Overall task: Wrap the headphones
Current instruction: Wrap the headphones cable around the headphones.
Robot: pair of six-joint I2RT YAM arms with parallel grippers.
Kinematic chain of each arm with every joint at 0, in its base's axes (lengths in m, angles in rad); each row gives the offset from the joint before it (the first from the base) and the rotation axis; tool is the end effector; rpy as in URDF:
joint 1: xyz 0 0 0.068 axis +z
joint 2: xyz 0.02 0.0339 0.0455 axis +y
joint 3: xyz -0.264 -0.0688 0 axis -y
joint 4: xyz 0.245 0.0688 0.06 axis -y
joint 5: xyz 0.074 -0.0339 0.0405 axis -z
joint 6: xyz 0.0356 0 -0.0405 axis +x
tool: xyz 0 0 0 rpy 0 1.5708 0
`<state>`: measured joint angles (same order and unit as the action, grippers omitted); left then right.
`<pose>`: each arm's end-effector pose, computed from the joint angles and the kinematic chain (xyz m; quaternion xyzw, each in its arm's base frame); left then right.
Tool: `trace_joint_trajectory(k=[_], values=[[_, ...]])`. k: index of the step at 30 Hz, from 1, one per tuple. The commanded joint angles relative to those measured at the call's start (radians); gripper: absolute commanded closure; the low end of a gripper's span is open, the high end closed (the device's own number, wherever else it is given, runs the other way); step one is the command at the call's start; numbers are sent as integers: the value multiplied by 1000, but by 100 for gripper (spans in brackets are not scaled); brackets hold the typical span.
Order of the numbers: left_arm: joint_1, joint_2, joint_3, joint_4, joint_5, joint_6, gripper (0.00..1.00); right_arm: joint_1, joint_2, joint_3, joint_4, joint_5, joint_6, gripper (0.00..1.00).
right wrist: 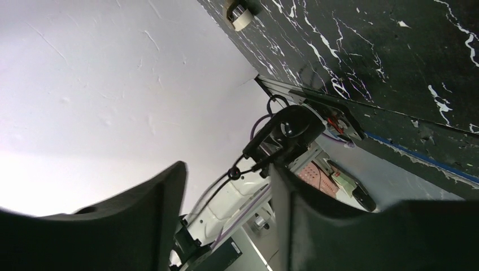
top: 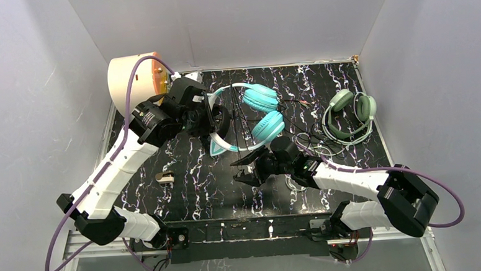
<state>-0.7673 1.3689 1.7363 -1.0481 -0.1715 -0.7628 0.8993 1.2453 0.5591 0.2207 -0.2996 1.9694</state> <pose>0.1906 -0.1754 0.4475 -0.0348 0.8994 -0.2413 0.3629 0.1533 0.2098 0.2063 -0.3617 -0.7639 -0.5315 0.0552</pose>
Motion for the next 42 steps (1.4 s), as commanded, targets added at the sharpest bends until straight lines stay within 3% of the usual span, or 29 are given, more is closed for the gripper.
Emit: trace_joint_trajectory(k=[1,9,13,18,22,25,32,42], values=[[6,-48,51,38,28,-16,100,7,-19,-9,44,27,14,44],[6,-56,65,27,28,-7,100,6,-31,-26,35,29,16,62],[6,-61,65,36,74,32,100,7,-56,-33,30,78,-3,76],[5,-104,-13,111,252,156,100,-28,-118,-55,35,143,-114,90],[6,-112,-31,61,265,210,100,-114,-226,-85,-31,166,-245,99],[6,-126,-31,27,172,199,100,-146,-329,-92,-110,171,-305,100],[6,-131,-37,34,-149,-8,100,-148,-409,-107,-161,55,-293,100],[5,-162,8,92,-333,-102,100,-148,-388,-98,-168,5,-341,100]])
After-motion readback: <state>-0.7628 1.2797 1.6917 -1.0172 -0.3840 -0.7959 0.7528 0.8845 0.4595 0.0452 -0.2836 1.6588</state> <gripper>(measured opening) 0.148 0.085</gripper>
